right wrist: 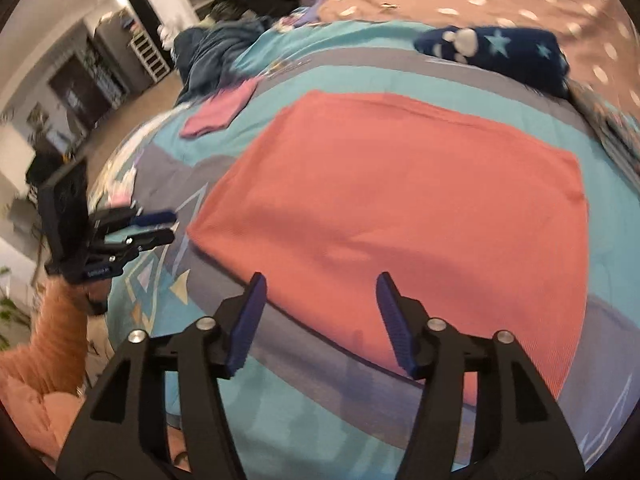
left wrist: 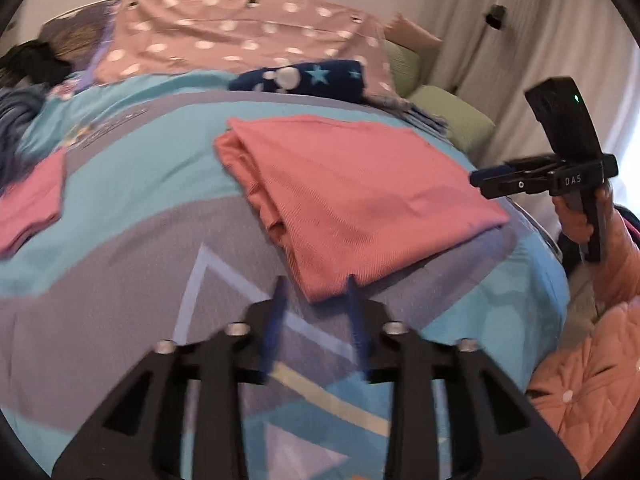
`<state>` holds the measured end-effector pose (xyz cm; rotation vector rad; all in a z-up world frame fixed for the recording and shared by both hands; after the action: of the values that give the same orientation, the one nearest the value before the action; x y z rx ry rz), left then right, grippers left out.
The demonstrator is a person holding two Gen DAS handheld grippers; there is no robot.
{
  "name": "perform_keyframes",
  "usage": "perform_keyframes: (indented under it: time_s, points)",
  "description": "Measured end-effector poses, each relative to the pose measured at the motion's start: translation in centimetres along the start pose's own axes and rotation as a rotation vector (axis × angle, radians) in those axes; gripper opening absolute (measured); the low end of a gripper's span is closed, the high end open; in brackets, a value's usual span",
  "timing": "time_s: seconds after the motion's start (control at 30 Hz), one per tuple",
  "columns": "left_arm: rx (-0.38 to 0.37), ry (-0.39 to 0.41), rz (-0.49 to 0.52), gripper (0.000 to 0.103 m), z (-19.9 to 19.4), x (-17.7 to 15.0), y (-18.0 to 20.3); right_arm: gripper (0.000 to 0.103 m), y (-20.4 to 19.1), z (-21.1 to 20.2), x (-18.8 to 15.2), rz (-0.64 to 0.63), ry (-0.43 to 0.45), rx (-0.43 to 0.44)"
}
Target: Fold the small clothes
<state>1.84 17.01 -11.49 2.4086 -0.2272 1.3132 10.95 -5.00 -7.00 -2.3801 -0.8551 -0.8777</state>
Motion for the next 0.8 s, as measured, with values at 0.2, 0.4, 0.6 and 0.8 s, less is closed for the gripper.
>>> perform_keyframes:
  time_s: [0.2,0.4,0.6,0.8]
  points:
    - [-0.216,-0.025,0.008,0.054,3.3,0.9,-1.3,0.066,0.3,0.5,1.3,0.006,-0.046,-0.084]
    - [-0.378,-0.011,-0.048,0.054,4.3,1.0,-1.2,0.068,0.0,3.2,3.9,-0.033,-0.095,-0.125]
    - [-0.5,0.041,-0.082,0.054,2.6,0.9,-0.6,0.071,-2.1,7.5,6.1,-0.099,-0.146,-0.095]
    - [-0.493,-0.099,-0.124,0.056,4.9,-0.6,-0.4,0.071,-4.3,12.9,9.7,-0.133,-0.175,-0.094]
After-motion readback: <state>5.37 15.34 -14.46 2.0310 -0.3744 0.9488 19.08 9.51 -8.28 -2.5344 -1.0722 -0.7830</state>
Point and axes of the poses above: each gripper's, at about its wrist camera, not at the fingertips, and z roughly the way its jaws point, y to its right, x to its top, the point moved 6 cm from there along z, roughly the way its jaws point, and after that the axes turned 11 degrees about y, right-handed, at the moved point
